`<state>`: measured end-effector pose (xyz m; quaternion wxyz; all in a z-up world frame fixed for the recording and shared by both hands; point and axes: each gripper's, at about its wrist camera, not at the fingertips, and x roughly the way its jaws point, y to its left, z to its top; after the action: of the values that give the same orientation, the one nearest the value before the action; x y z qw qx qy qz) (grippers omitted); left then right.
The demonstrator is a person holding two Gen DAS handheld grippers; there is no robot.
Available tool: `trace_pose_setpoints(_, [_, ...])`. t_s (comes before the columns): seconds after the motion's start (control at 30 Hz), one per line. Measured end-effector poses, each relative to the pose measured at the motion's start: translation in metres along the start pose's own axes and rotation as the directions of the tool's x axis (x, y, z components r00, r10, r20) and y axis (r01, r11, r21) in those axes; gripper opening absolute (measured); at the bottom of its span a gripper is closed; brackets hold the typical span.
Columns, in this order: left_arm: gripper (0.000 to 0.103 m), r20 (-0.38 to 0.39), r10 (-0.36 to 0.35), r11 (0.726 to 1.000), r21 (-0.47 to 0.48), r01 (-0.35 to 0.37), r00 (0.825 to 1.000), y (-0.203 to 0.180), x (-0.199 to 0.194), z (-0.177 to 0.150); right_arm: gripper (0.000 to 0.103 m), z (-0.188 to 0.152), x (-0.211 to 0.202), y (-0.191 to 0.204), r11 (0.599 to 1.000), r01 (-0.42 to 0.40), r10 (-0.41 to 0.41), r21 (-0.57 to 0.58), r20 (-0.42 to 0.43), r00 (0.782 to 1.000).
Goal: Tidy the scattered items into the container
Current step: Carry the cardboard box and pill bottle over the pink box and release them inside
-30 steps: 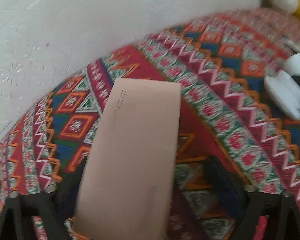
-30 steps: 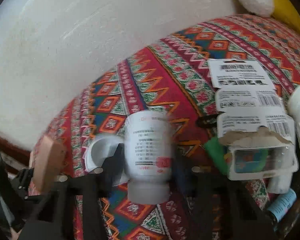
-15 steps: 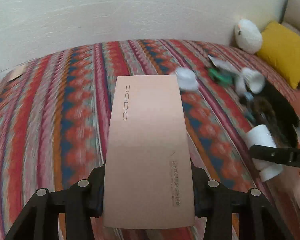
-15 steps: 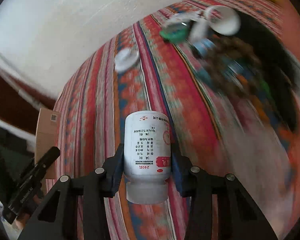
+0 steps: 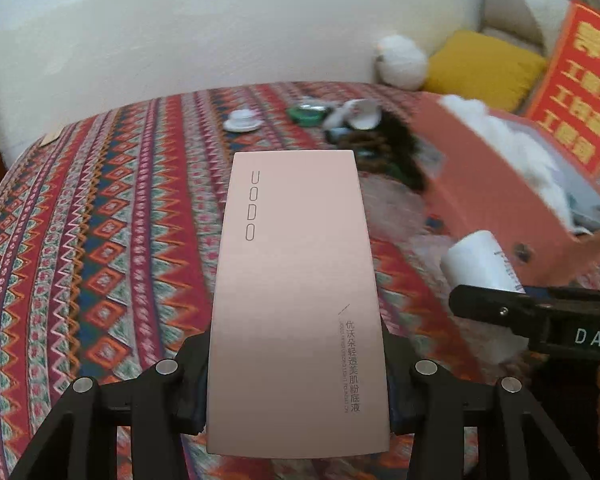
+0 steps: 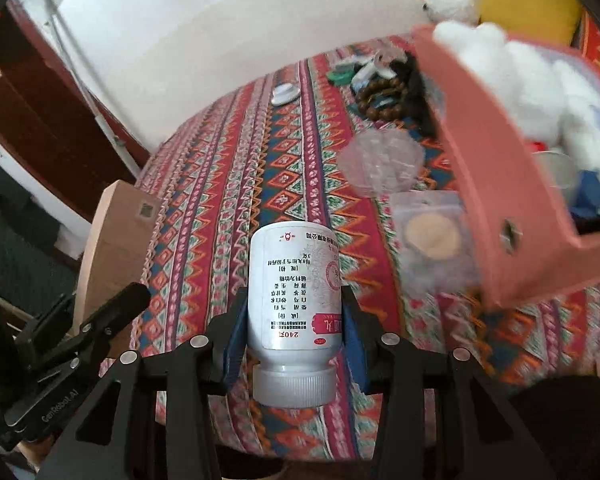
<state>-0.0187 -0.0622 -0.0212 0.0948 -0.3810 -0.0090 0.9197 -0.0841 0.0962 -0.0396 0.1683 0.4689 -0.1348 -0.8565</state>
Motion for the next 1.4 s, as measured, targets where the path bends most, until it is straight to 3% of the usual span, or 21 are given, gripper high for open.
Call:
trace_pose_setpoints(0.13, [0.053, 0.031, -0.036, 0.998, 0.051, 0.034, 0.999, -0.034, -0.025, -0.002, 0.045, -0.034, -0.047, -0.01, 1.0, 0.024, -0.024, 0.01, 0.052, 0.998])
trace_pose_setpoints(0.37, [0.053, 0.06, -0.138, 0.982, 0.141, 0.128, 0.989, -0.1, -0.043, 0.018, 0.045, -0.048, -0.118, -0.057, 0.992, 0.103, -0.115, 0.078, 0.163, 0.98])
trace_pose_setpoints(0.67, [0.053, 0.095, -0.264, 0.925, 0.307, 0.224, 0.96, -0.2, -0.044, 0.073, 0.045, -0.016, -0.184, -0.133, 0.959, 0.206, -0.259, 0.196, 0.304, 0.917])
trace_pose_setpoints(0.9, [0.053, 0.115, -0.276, 0.903, 0.372, 0.217, 0.954, -0.26, 0.002, 0.134, 0.045, 0.037, -0.203, -0.198, 0.926, 0.276, -0.355, 0.257, 0.348, 0.867])
trace_pose_setpoints(1.07, [0.053, 0.076, -0.25, 0.907, 0.368, 0.206, 0.965, -0.285, 0.062, 0.169, 0.045, 0.077, -0.183, -0.242, 0.91, 0.296, -0.386, 0.291, 0.334, 0.86])
trace_pose_setpoints(1.17, [0.054, 0.043, -0.254, 0.907, 0.359, 0.222, 0.966, -0.291, 0.1, 0.177, 0.046, 0.095, -0.165, -0.264, 0.88, 0.348, -0.445, 0.323, 0.303, 0.843])
trace_pose_setpoints(1.2, [0.057, 0.031, -0.242, 0.908, 0.36, 0.215, 0.97, -0.292, 0.109, 0.176, 0.049, 0.1, -0.159, -0.271, 0.863, 0.376, -0.475, 0.338, 0.284, 0.833])
trace_pose_setpoints(1.23, [0.07, 0.019, -0.226, 0.91, 0.362, 0.204, 0.974, -0.294, 0.118, 0.176, 0.066, 0.102, -0.155, -0.274, 0.848, 0.395, -0.496, 0.353, 0.27, 0.825])
trace_pose_setpoints(1.27, [0.083, 0.007, -0.21, 0.911, 0.364, 0.193, 0.978, -0.296, 0.127, 0.175, 0.077, 0.104, -0.153, -0.278, 0.837, 0.401, -0.511, 0.373, 0.27, 0.816])
trace_pose_setpoints(1.3, [0.087, 0.02, -0.192, 0.913, 0.37, 0.171, 0.981, -0.296, 0.13, 0.172, 0.084, 0.105, -0.152, -0.278, 0.837, 0.398, -0.512, 0.376, 0.278, 0.813])
trace_pose_setpoints(1.4, [0.093, 0.067, -0.145, 0.914, 0.391, 0.107, 0.987, -0.295, 0.129, 0.163, 0.086, 0.106, -0.15, -0.273, 0.837, 0.408, -0.516, 0.364, 0.282, 0.809])
